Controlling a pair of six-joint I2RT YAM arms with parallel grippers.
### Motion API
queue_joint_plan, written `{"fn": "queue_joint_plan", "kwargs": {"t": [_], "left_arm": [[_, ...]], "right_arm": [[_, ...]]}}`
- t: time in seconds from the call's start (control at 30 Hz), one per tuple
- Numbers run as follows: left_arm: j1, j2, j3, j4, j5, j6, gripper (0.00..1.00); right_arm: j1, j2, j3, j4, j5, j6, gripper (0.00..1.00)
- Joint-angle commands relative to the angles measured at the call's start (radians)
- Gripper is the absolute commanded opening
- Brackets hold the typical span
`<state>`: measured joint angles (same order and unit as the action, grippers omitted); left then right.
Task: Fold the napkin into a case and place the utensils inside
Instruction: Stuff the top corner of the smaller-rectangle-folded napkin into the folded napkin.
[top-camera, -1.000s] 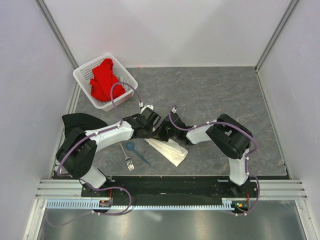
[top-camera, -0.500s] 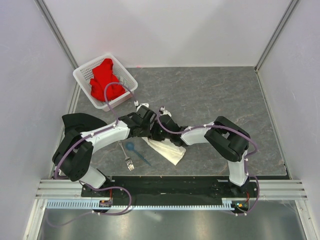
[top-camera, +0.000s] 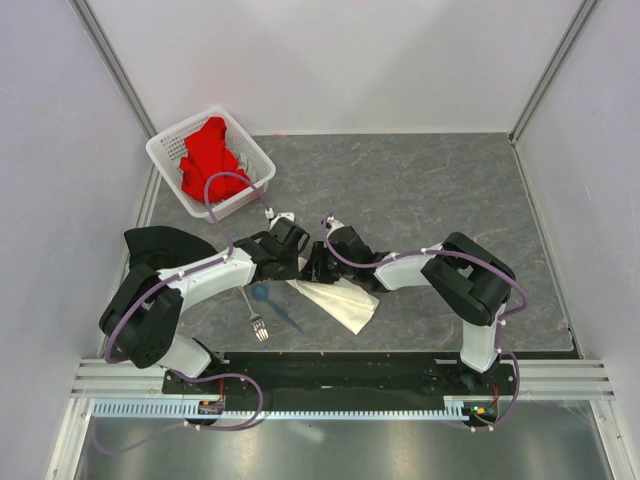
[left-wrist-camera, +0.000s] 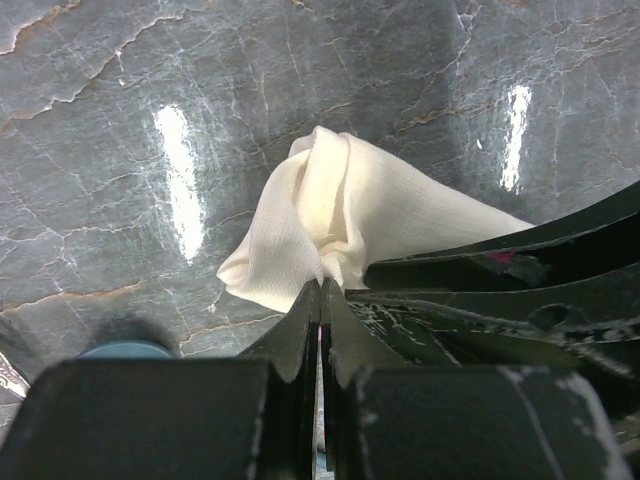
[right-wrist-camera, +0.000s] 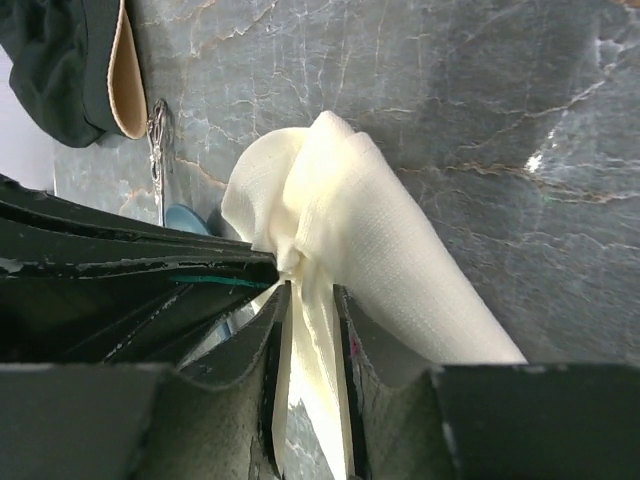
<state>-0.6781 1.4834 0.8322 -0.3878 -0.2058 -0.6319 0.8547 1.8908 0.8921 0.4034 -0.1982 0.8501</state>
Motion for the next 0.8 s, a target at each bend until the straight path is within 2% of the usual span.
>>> {"fn": "queue_joint_plan", "kwargs": {"t": [0.0, 0.3, 0.43, 0.53, 0.77], "left_arm": [[0.003, -0.028, -0.011, 0.044, -0.003, -0.035, 0.02], [0.003, -0.023, -0.019, 0.050, -0.004, -0.032, 0.02], [0.003, -0.031, -0.024, 0.052, -0.003, -0.032, 0.02], [0.003, -0.043, -0.024, 0.050, 0.002, -0.032, 0.02], [0.005, -0.093, -0.019, 0.069, 0.012, -0.038, 0.02]], "right_arm": [[-0.029, -0.053, -0.016, 0.025, -0.090, -0.025, 0.30], [-0.085, -0.064, -0.010, 0.038, -0.156, 0.012, 0.29], [-0.086, 0.005, 0.028, 0.070, -0.173, 0.035, 0.21], [-0.082, 0.060, 0.060, 0.101, -0.201, 0.061, 0.09], [-0.042, 0.132, 0.067, 0.187, -0.211, 0.132, 0.00]]}}
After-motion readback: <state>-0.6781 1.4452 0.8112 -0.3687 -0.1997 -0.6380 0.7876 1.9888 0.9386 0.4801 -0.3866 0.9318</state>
